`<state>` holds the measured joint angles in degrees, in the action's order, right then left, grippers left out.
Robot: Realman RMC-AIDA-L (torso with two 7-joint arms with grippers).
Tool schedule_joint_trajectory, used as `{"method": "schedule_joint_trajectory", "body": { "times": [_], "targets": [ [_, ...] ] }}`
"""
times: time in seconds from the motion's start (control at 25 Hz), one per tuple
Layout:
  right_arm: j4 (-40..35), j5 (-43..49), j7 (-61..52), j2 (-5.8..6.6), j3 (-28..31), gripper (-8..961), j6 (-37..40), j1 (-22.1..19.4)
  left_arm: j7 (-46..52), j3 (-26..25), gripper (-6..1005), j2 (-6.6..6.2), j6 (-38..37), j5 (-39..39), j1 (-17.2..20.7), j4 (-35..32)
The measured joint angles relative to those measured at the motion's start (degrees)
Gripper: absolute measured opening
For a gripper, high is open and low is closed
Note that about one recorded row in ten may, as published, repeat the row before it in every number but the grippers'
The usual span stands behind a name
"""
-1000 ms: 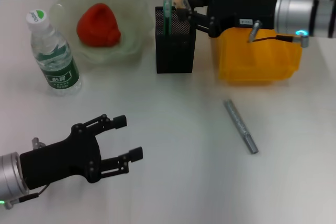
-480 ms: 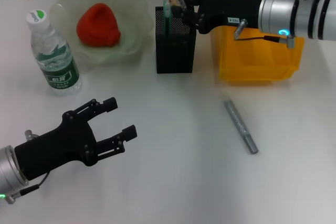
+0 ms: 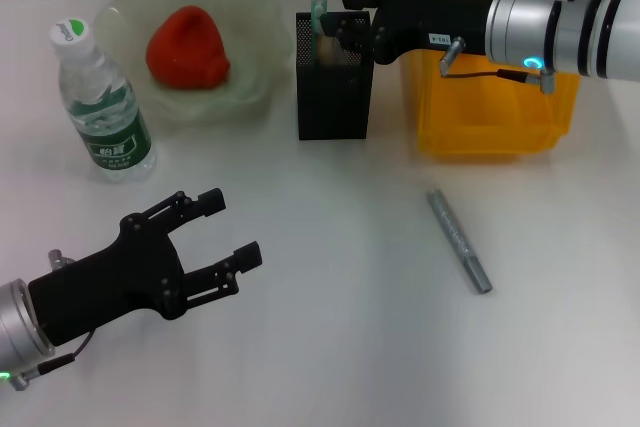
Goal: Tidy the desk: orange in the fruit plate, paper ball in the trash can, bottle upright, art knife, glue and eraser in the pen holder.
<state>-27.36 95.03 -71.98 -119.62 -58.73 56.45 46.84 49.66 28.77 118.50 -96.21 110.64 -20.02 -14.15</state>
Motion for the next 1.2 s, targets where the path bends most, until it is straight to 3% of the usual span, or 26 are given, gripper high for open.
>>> {"method": "schedule_joint_trajectory", "body": {
  "times": [0.08, 0.32, 0.52, 0.84, 0.92, 1.2],
  "targets": [
    [0.25, 0.0, 0.0, 0.0, -0.04, 257, -0.2, 0.07, 0.0, -0.01, 843, -0.02, -0.06, 0.05, 0.04, 0.0],
    [0.94, -0.44, 0.0, 0.0, 0.3, 438, -0.54, 0.4, 0.0, -0.04, 843, -0.12, -0.26, 0.1, 0.33, 0.0],
    [-0.89, -6.26, 0.05, 0.07, 0.1, 651, 1.45, -1.52, 0.07, -0.04, 843, -0.11, -0.3, 0.1, 0.34, -0.01],
    [-12.87, -9.86, -11.0, 0.51, -0.14, 650, 15.55, -9.54, 0.2, -0.03, 843, -0.18, 0.01, 0.1, 0.3, -0.47],
    [-22.39, -2.9, -21.81, 0.56, -0.27, 649, 22.63, -12.94, 0.2, -0.03, 843, -0.2, 0.08, 0.12, -0.09, -0.55],
    [-37.87, 15.77, -41.79, 0.55, -0.22, 648, 32.1, -13.87, 0.03, -0.03, 843, -0.29, 0.34, 0.19, -0.39, -0.89]
  ]
}}
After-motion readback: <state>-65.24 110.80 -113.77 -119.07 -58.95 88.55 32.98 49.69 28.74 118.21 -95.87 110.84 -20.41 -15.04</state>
